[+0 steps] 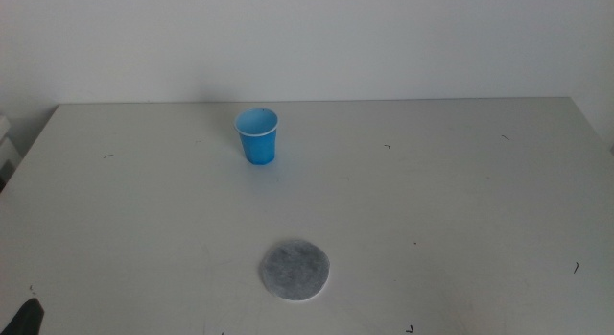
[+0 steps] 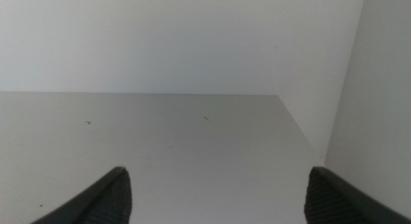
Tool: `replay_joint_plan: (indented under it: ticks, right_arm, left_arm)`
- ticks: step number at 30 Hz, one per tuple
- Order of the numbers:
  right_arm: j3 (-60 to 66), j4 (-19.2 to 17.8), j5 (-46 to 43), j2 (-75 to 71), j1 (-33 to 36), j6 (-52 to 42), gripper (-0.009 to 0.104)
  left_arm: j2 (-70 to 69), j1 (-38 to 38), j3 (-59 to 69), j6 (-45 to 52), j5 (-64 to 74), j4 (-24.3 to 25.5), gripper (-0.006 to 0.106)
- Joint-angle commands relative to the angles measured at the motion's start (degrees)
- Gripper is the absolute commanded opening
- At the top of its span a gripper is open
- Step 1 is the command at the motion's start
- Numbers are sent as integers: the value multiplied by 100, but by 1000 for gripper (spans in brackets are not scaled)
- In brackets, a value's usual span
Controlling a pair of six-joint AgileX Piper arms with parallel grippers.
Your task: Place an empty cup on a cup mat.
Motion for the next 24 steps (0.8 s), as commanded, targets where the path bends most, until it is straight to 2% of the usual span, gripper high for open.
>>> replay_joint_plan:
  ticks: [1, 11, 24]
  right_arm:
    - [-66, -52, -446, -110, 11, -49, 94]
    - [-66, -52, -446, -110, 11, -49, 94]
    - [-66, -52, -446, -110, 11, -49, 94]
  left_arm:
    - [277, -1, -364, -84, -457, -40, 102]
    - [1752, -44, -1597, -84, -457, -45, 102]
    - [4968, -1050, -4541, -84, -457, -34, 102]
